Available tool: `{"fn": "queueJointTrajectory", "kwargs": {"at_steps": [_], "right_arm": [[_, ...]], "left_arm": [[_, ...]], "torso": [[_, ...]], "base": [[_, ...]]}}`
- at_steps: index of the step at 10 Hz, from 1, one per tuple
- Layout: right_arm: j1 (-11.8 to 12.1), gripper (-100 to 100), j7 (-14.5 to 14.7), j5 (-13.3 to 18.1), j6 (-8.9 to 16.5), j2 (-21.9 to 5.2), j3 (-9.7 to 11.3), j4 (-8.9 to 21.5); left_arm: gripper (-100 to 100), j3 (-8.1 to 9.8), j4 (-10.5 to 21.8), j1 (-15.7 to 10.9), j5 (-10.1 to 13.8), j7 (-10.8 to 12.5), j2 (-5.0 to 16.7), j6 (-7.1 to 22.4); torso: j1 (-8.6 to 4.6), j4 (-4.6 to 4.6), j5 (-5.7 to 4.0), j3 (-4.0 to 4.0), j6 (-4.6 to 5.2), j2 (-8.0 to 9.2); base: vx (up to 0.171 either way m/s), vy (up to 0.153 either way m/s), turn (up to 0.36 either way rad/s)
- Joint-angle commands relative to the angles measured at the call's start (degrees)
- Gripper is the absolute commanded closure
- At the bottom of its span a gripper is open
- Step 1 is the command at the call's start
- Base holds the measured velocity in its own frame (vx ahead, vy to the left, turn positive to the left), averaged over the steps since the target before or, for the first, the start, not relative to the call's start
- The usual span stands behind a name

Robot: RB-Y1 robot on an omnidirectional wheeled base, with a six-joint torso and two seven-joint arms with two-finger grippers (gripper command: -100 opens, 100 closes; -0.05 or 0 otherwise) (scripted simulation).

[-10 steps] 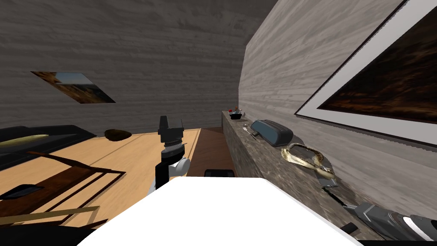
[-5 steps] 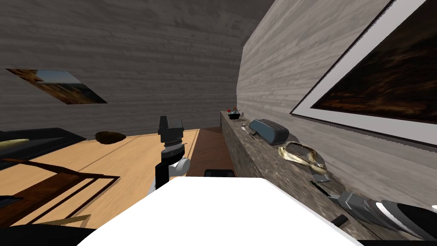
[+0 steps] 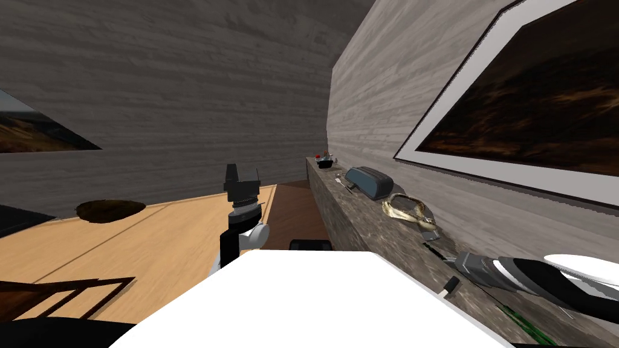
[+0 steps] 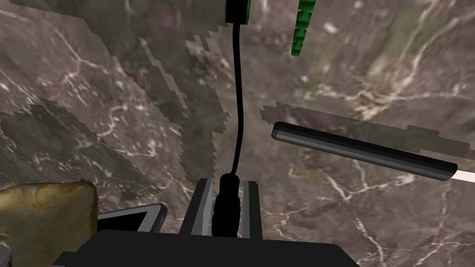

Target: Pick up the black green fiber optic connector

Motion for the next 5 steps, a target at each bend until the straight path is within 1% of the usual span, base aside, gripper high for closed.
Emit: {"fn": "queueJointTrajectory", "kwargs": {"at_steps": [1, 2, 3, 4, 5], "right_arm": [[-1.8, 100, -1.6, 0.0, 1.3, -1.9, 2.4, -2.9], [-3.0, 100, -3.0, -0.1, 2.8, -3.8, 4.0, -5.9], [-3.0, 100, -3.0, -0.1, 2.8, -3.8, 4.4, -7.2], [-2.5, 100, -2.9, -0.2, 2.8, -3.8, 3.9, -6.6], [-2.6, 0, -3.1, -0.1, 2.9, -3.8, 4.0, -6.8]], "left_arm": [[0, 0.00, 0.0, 0.0, 0.0, 0.0, 0.0, 0.0], [0, 0.00, 0.0, 0.0, 0.0, 0.0, 0.0, 0.0], [0, 0.00, 0.0, 0.0, 0.0, 0.0, 0.0, 0.0], [0, 0.00, 0.0, 0.0, 0.0, 0.0, 0.0, 0.0], [0, 0.00, 0.0, 0.0, 0.0, 0.0, 0.0, 0.0]], "torso": [[0.00, 0.00, 0.00, 0.00, 0.00, 0.00], [0.00, 0.00, 0.03, 0.00, 0.07, 0.00], [-0.01, -0.01, 0.05, 0.01, 0.15, 0.02], [0.00, 0.00, -0.02, 0.00, -0.01, 0.01], [0.00, 0.00, 0.00, 0.01, 0.00, 0.02]], "base": [[0.021, -0.016, -0.195], [0.032, -0.016, -0.342], [0.020, -0.011, -0.127], [0.000, 0.000, 0.000], [0.000, 0.000, 0.000]]}}
